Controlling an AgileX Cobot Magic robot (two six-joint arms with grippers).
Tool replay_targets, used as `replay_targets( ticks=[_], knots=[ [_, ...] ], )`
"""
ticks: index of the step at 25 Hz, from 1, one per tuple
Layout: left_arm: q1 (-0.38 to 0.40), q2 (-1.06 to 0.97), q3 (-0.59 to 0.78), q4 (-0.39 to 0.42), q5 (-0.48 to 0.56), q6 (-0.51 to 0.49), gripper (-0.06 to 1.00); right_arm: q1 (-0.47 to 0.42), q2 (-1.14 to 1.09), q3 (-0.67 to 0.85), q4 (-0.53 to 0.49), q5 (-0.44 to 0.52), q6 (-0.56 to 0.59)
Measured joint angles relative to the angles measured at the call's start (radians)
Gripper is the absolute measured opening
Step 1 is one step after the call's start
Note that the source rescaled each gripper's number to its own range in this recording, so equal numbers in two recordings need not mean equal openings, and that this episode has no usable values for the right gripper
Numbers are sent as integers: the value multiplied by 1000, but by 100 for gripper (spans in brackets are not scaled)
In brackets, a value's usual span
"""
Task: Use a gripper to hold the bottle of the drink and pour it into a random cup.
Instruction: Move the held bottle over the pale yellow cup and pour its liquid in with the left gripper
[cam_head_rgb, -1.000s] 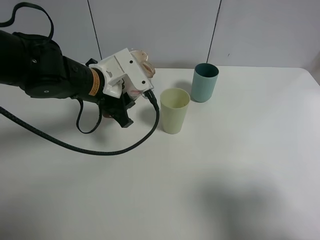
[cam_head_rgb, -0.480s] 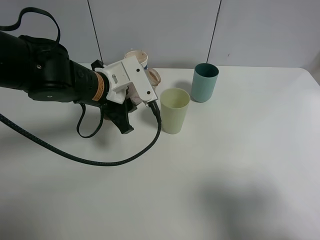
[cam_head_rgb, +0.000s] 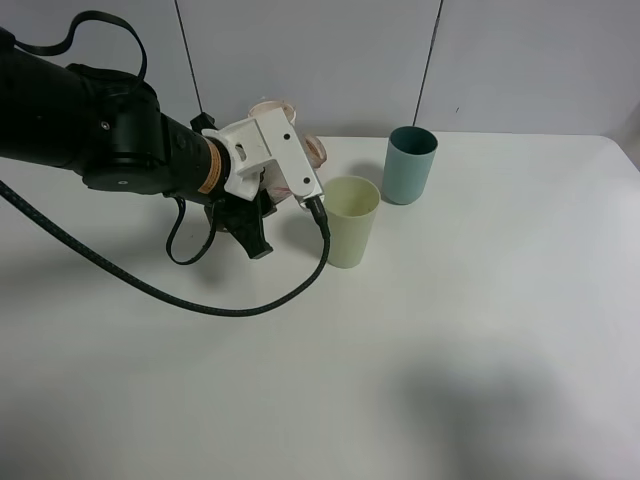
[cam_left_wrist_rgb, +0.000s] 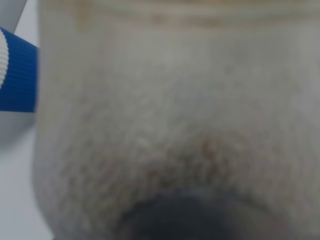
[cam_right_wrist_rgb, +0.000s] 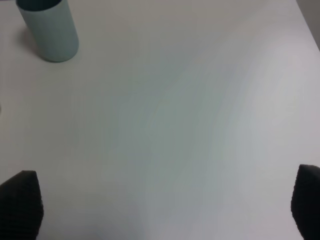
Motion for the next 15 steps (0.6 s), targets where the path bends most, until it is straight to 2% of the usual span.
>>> replay_targets(
  ticks=[10,15],
  knots=[
    [0,10,-10,39,74,7,1,0,0,0,0,0,0],
    [-3,48,-64,41,98,14,1,0,0,0,0,0,0]
  ],
)
